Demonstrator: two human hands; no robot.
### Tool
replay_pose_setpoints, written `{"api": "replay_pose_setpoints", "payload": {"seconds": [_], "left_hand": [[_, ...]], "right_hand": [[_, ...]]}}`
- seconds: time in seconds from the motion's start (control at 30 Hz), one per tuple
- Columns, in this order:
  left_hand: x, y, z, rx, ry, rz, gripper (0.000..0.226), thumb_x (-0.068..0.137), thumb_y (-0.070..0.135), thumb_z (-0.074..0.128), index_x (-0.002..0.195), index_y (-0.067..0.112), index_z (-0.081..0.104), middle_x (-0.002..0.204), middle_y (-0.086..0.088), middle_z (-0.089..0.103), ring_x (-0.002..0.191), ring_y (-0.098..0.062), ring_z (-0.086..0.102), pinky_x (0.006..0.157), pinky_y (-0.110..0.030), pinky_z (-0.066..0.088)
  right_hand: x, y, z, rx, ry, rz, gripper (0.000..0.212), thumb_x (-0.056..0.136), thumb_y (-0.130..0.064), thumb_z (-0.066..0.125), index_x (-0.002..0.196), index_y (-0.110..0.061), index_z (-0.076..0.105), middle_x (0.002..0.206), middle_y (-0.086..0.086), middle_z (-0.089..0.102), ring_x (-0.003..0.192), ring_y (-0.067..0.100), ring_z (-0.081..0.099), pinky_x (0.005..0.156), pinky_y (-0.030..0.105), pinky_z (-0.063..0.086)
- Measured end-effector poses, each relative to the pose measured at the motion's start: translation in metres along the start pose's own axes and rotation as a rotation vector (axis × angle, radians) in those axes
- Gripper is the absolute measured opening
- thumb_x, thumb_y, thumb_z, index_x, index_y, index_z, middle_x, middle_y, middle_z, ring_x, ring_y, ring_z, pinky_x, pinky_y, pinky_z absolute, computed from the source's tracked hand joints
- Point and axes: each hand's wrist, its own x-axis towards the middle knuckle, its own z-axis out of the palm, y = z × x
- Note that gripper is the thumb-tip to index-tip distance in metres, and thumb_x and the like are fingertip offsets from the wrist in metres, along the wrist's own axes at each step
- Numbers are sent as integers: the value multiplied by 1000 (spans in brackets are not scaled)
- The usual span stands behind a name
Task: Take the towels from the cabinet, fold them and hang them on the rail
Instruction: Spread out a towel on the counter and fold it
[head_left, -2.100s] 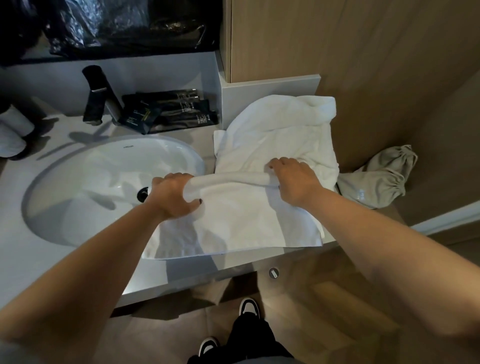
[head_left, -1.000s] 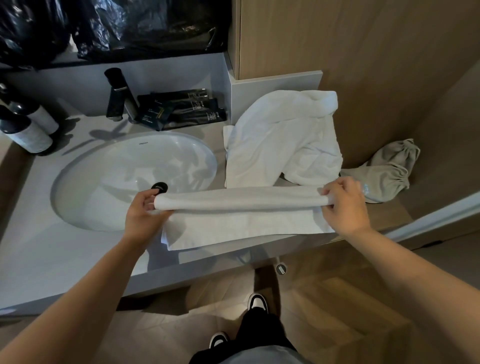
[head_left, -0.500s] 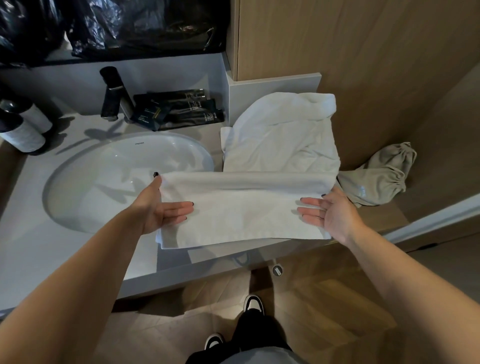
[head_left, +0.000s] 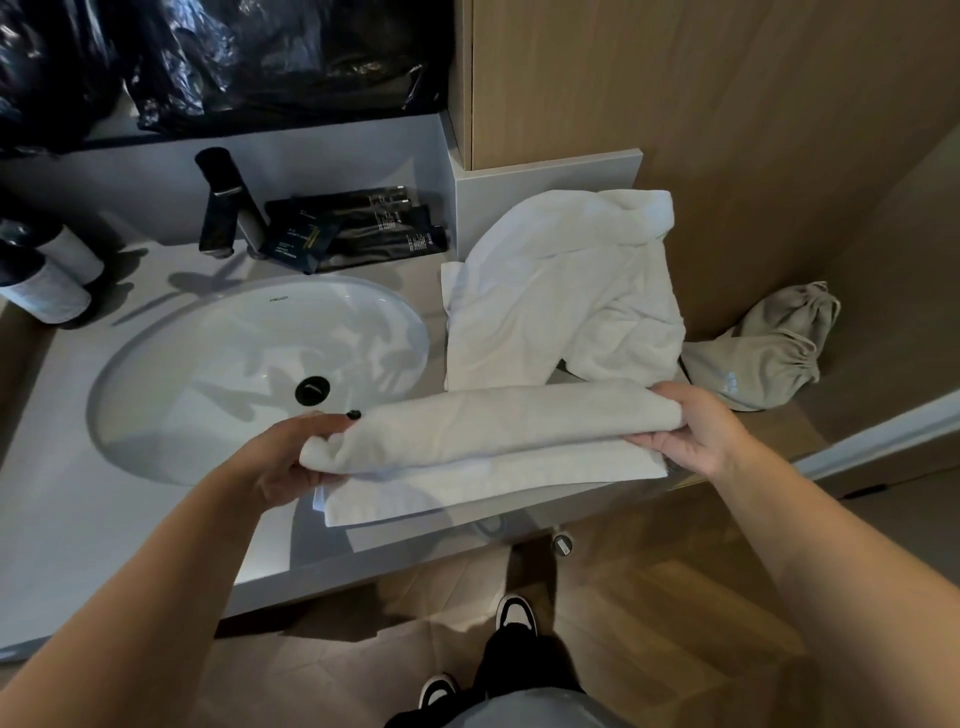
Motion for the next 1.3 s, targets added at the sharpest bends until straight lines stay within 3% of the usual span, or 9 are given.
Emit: {"api": "replay_pose_setpoints", "payload": {"seconds": [0.17, 0.47, 0.63, 0.77, 0.83, 0.93, 1.03, 1.17, 1.3], "left_hand": [[-11, -7, -6, -56, -65, 66, 30, 72, 2, 73, 95, 10, 55, 92, -15, 65, 74, -22, 69, 60, -29, 60], [-29, -10, -6, 180, -22, 95, 33, 92, 0, 60, 121, 15, 56, 113, -12, 62, 89, -26, 66, 71, -33, 60], [-39, -32, -3, 287, -48, 263, 60, 89, -2, 64, 132, 38, 52, 116, 6, 66, 100, -19, 69, 80, -29, 59], [-35, -56, -1, 468, 199, 425, 59, 84, 9, 76, 133, 33, 53, 109, 3, 67, 96, -18, 68, 72, -19, 57], [-34, -60, 2, 579, 345, 441, 56, 81, 22, 80, 128, 37, 53, 103, 1, 65, 91, -17, 65, 71, -25, 55], [-37, -62, 11, 874, 560, 447, 64, 80, 37, 77, 136, 27, 48, 103, -5, 62, 94, -24, 61, 80, -40, 51], [-39, -58, 34, 1109, 729, 594, 73, 81, 28, 73, 145, 12, 40, 138, -18, 45, 127, -39, 44, 102, -53, 38], [-15, -60, 83, 1354, 478, 922, 51, 91, 13, 51, 141, 6, 49, 150, -17, 43, 142, -32, 36, 115, -54, 29], [4, -77, 96, 1513, 316, 881, 55, 91, 25, 34, 139, 8, 52, 140, -10, 57, 132, -24, 51, 111, -50, 37]], "right_hand": [[-6, 14, -21, -212, 10, -128, 31, 87, 19, 47, 83, -10, 58, 98, 15, 63, 75, 21, 70, 60, 25, 59], [-9, 8, -26, -578, 12, -206, 45, 84, 29, 42, 96, -8, 64, 96, 11, 59, 78, 19, 59, 54, 17, 51], [-10, 11, -24, -619, 30, -206, 49, 86, 26, 41, 105, -13, 66, 109, 11, 65, 89, 24, 66, 60, 25, 57], [-8, 14, -18, -975, 149, -307, 44, 90, 12, 44, 107, -23, 64, 111, 10, 61, 89, 29, 60, 66, 38, 53], [-8, 18, -12, -1049, 199, -415, 39, 92, 9, 44, 107, -22, 62, 114, 14, 57, 84, 24, 57, 67, 31, 47], [-10, 32, -4, -1166, 341, -556, 36, 90, 7, 50, 114, -17, 60, 131, 13, 45, 118, 28, 49, 96, 25, 37], [-18, 50, 14, -1487, 450, -715, 52, 78, 7, 59, 126, -14, 56, 148, 14, 31, 140, 35, 26, 112, 41, 22], [-12, 71, 61, -1756, 42, -1050, 59, 70, 5, 54, 128, -5, 60, 145, 21, 46, 138, 42, 38, 111, 58, 31], [-2, 109, 96, -1864, -264, -943, 57, 85, -19, 34, 137, -3, 53, 142, 17, 53, 135, 36, 46, 110, 51, 36]]}}
